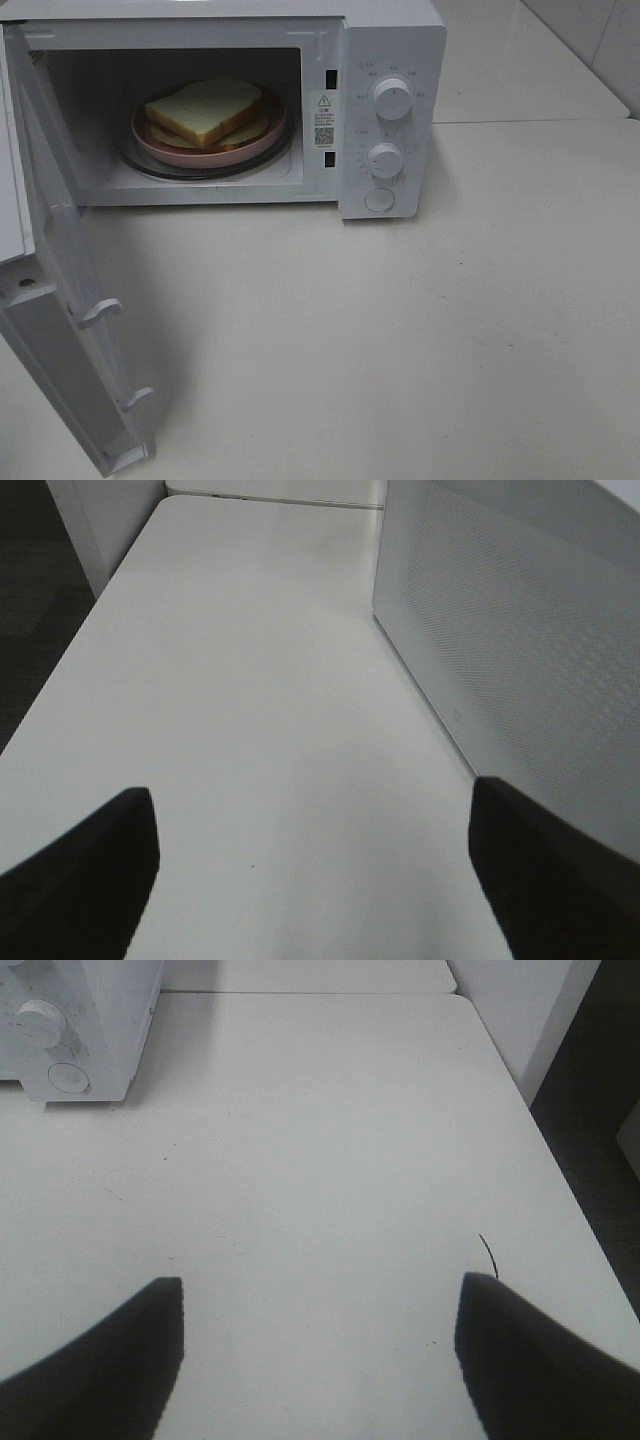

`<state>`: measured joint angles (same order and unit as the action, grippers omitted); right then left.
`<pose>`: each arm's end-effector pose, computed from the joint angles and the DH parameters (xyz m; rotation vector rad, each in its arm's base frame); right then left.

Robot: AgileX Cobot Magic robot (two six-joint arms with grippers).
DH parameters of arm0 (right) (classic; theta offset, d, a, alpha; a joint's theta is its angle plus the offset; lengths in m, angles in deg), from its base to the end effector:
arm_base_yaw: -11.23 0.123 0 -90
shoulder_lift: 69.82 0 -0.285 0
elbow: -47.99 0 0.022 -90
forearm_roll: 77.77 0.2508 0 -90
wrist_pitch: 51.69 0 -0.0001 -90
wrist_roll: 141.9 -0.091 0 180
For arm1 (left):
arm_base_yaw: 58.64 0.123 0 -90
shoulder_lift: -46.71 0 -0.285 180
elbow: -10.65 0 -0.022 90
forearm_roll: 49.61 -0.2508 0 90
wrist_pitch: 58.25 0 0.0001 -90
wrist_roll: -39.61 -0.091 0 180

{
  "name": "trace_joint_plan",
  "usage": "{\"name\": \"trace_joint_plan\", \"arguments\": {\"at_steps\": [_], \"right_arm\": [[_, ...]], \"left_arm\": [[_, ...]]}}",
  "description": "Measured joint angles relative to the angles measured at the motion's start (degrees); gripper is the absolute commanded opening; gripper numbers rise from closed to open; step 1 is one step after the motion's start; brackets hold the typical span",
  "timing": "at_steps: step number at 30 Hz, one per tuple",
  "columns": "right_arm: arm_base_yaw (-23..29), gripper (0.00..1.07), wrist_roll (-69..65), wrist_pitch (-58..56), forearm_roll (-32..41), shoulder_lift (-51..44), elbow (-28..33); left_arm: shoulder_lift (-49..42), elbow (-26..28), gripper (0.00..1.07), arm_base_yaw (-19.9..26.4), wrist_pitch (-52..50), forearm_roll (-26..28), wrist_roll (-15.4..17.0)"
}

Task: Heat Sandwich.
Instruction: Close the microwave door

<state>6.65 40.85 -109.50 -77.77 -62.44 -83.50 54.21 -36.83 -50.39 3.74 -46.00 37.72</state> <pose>-0.0040 0.0003 0.2818 0.0317 1.9851 -0.0829 -0.0080 -0.0063 0.2809 -0.1086 2.0372 0.0356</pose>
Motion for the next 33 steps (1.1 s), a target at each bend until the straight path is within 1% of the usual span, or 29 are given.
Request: {"name": "trace_joint_plan", "arguments": {"at_steps": [33], "right_arm": [[0.00, 0.73, 0.00, 0.00, 0.00, 0.00, 0.00]], "left_arm": [[0.00, 0.00, 0.80, 0.00, 0.00, 0.00, 0.00]]}}
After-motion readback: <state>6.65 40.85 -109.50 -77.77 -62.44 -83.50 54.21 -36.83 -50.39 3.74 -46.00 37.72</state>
